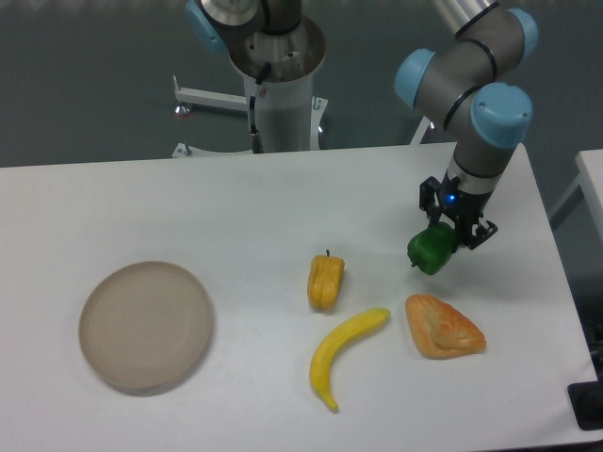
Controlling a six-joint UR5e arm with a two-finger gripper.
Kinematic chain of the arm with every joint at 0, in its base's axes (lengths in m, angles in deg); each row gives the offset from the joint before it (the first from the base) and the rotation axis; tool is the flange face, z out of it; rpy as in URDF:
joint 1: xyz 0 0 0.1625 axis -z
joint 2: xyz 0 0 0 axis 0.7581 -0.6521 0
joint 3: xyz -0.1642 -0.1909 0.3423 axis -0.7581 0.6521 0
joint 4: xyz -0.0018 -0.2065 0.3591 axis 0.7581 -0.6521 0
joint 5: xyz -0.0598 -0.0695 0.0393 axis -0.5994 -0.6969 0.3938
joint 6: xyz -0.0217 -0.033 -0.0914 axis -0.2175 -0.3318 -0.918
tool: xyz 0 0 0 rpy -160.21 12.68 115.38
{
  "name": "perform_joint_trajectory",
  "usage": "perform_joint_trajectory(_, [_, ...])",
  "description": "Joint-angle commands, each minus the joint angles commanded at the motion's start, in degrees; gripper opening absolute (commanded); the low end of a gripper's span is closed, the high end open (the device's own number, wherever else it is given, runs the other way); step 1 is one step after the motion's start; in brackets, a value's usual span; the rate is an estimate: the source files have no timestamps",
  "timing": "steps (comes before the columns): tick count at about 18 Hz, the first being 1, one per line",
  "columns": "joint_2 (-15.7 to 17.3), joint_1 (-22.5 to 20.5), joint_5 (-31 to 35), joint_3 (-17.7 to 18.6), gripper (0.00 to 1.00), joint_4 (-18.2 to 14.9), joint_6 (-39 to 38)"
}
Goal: Pick up the green pepper from the table
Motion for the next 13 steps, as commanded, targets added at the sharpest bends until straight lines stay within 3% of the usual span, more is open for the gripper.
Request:
perform_joint_trajectory(6, [-3.34,3.08,0.53,-6.16,0.33,0.00,-0.53])
perform_joint_trajectory(13, [-3.78,3.52,0.53,-7.48,0.33,0.00,-0.53])
